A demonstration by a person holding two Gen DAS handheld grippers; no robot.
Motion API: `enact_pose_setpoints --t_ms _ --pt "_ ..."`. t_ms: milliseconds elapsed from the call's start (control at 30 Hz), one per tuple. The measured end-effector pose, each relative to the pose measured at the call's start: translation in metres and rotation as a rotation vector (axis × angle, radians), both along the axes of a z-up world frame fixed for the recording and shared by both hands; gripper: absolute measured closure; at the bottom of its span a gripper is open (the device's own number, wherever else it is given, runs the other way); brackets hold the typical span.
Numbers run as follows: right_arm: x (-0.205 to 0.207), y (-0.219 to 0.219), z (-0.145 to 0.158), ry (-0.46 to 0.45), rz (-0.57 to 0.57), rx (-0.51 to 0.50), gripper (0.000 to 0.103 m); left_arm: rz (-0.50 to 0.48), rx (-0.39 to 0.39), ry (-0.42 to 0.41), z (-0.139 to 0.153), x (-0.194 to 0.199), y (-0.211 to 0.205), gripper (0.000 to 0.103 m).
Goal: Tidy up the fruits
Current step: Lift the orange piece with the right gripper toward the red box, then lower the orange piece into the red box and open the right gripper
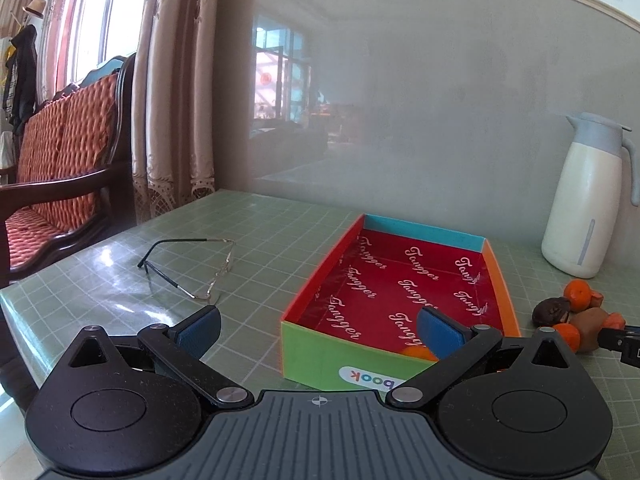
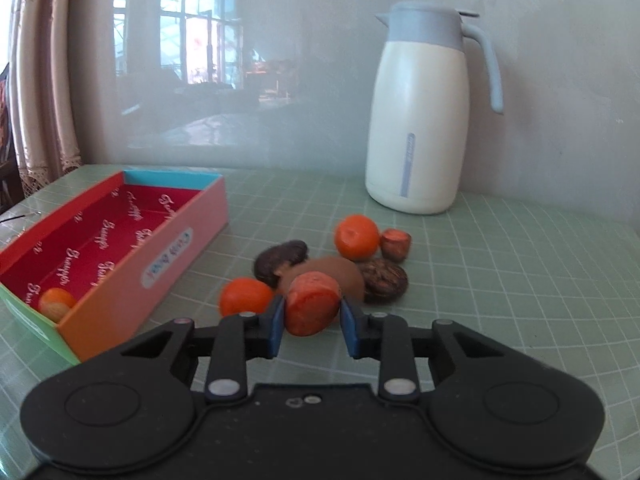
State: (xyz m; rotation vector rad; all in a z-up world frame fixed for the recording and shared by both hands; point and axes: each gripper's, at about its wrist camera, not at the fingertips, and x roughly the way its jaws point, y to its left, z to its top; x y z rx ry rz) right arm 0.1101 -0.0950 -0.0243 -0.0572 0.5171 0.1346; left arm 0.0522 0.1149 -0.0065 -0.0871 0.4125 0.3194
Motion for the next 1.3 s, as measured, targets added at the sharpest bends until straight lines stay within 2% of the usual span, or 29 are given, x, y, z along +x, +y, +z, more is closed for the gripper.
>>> enact_pose_setpoints --t_ms 500,1133,1167,1267,1300 --pt "-0.013 0.049 0.014 -0.097 0.141 0.044 0.075 0.045 0.003 0.011 -0.002 -0.005 0.025 0.0" --pt "-0.021 0.097 0.012 -0.109 0.283 0.07 0.075 0.063 0.017 0.033 -0.004 -0.007 0.037 0.0" --pt "-0.022 0.099 0.011 -0.104 0.293 0.062 0.074 0.06 0.019 0.033 -0.004 -0.007 0.036 0.0" --pt "-0.024 0.099 0.008 -0.111 0.286 0.044 0.048 0.053 0.026 0.035 -0.004 -0.006 0.031 0.0" --pt "-0.025 0.095 0.01 -0.121 0.278 0.063 0.045 0.05 0.028 0.036 -0.004 -0.006 0.031 0.0"
